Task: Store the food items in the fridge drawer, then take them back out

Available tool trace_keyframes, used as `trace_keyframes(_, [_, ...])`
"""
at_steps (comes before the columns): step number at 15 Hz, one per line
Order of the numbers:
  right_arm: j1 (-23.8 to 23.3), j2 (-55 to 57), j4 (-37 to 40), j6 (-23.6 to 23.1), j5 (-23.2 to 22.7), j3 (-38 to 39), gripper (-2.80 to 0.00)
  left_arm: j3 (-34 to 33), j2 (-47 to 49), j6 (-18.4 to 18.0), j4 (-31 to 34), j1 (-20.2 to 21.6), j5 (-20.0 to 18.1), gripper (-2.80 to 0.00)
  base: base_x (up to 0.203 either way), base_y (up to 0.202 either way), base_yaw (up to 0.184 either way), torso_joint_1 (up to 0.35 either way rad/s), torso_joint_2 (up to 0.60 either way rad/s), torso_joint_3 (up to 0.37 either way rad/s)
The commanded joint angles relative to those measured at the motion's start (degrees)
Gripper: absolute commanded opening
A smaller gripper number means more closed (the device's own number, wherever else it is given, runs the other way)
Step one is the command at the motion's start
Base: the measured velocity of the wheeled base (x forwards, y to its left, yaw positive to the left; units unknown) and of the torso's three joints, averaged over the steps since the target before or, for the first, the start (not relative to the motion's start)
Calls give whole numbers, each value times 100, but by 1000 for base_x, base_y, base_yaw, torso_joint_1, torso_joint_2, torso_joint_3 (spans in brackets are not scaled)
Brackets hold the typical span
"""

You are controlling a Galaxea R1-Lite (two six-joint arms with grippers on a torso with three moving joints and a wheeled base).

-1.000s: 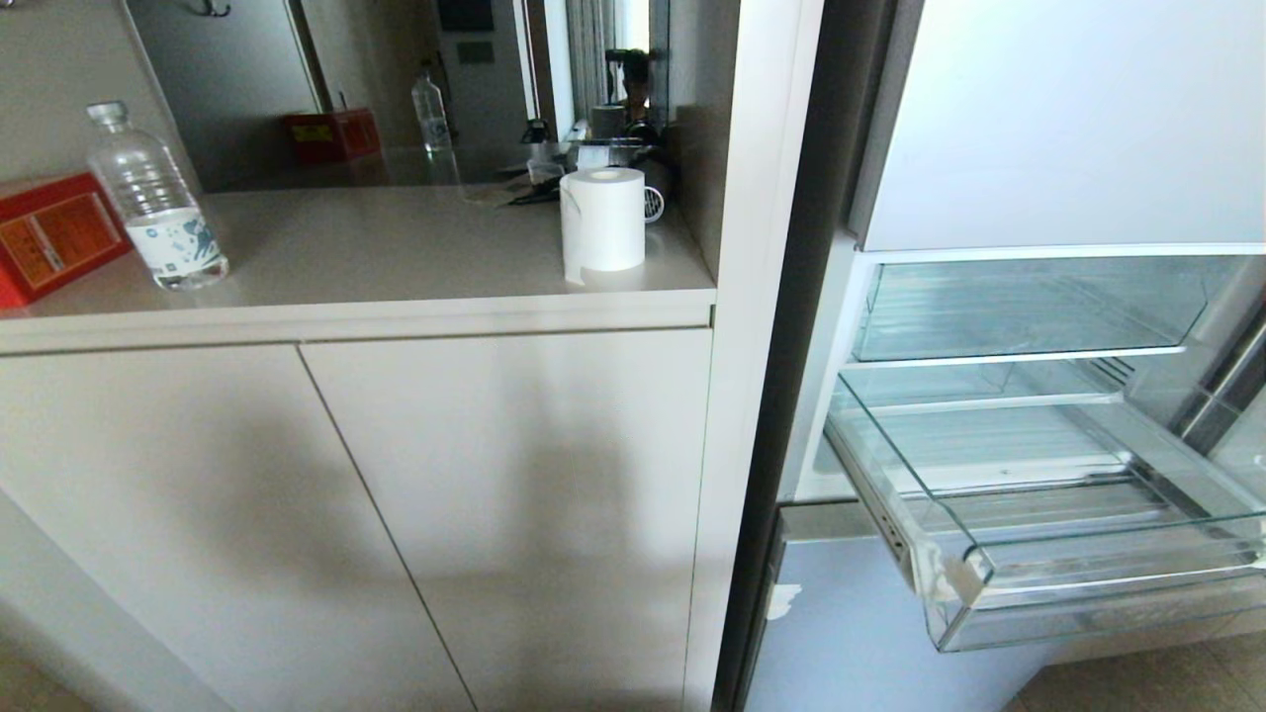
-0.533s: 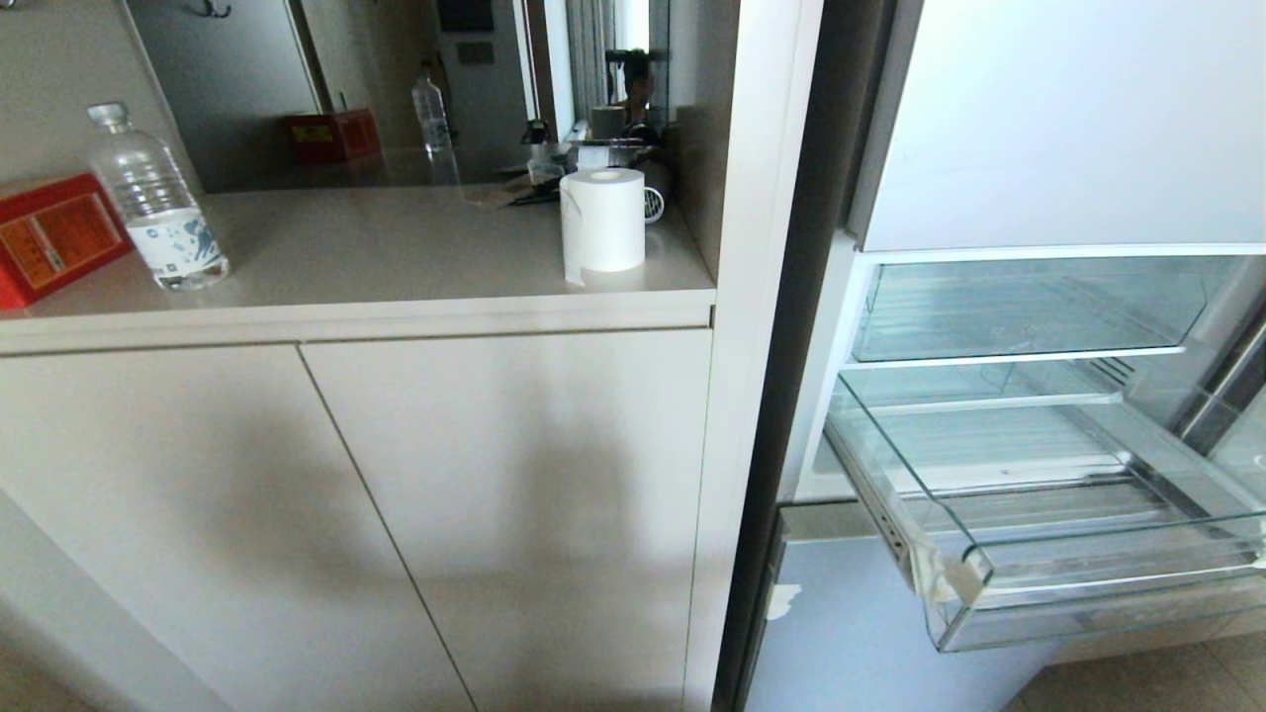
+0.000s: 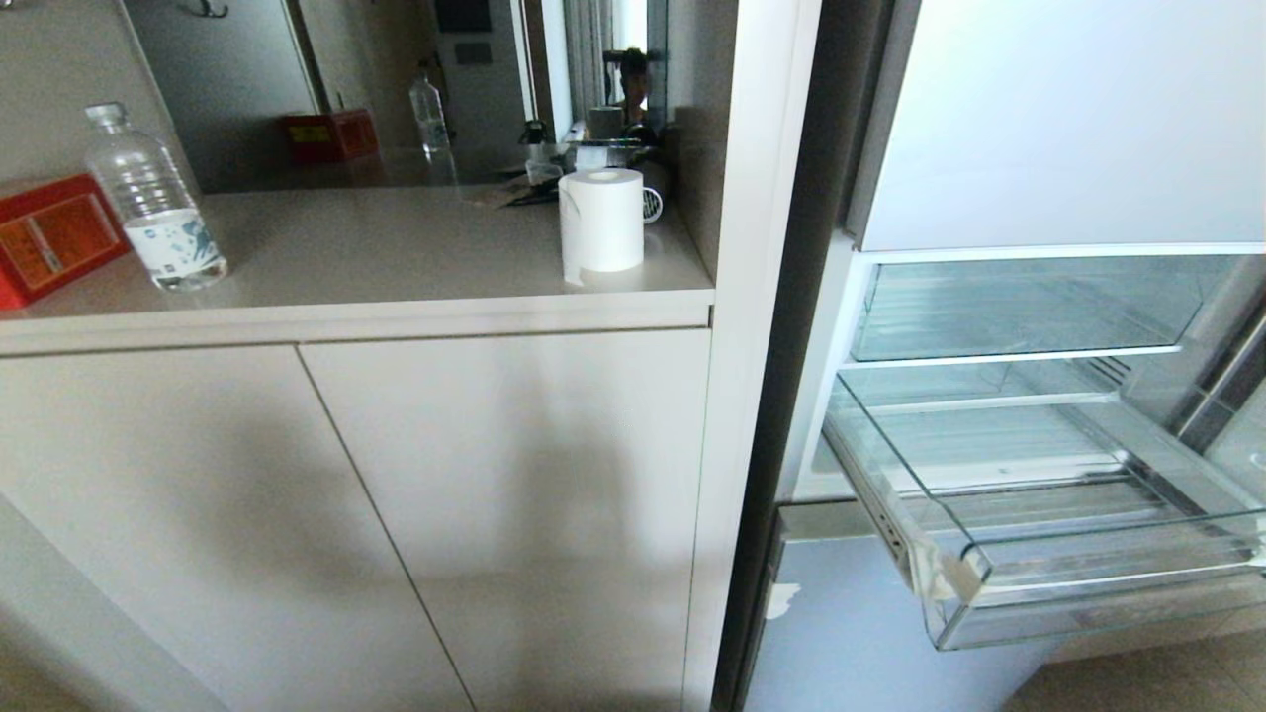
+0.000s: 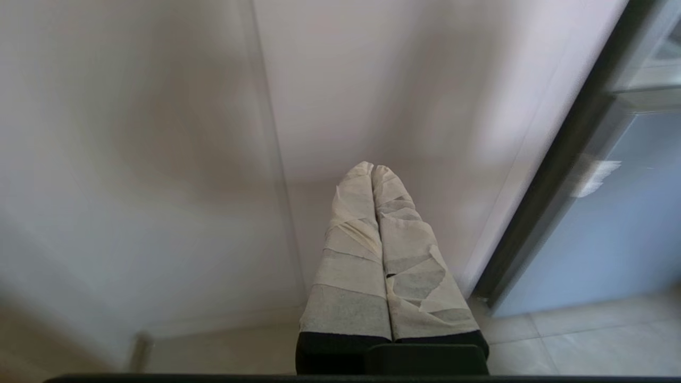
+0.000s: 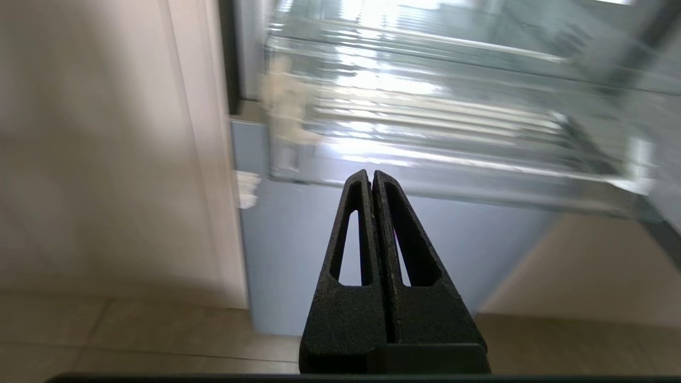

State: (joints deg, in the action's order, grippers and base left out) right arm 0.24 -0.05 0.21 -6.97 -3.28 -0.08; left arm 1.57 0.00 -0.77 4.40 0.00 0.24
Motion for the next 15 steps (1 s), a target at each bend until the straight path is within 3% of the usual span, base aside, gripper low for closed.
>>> trace_keyframes(1, [2, -4, 23, -6, -14, 16, -280, 1, 0, -2, 0, 0, 2, -280, 7, 0, -100, 7, 1, 2])
trace_keyframes(15, [2, -4, 14, 245, 117, 16, -280, 1, 0, -2, 0, 0, 2, -280, 2, 9, -173, 3, 2, 4])
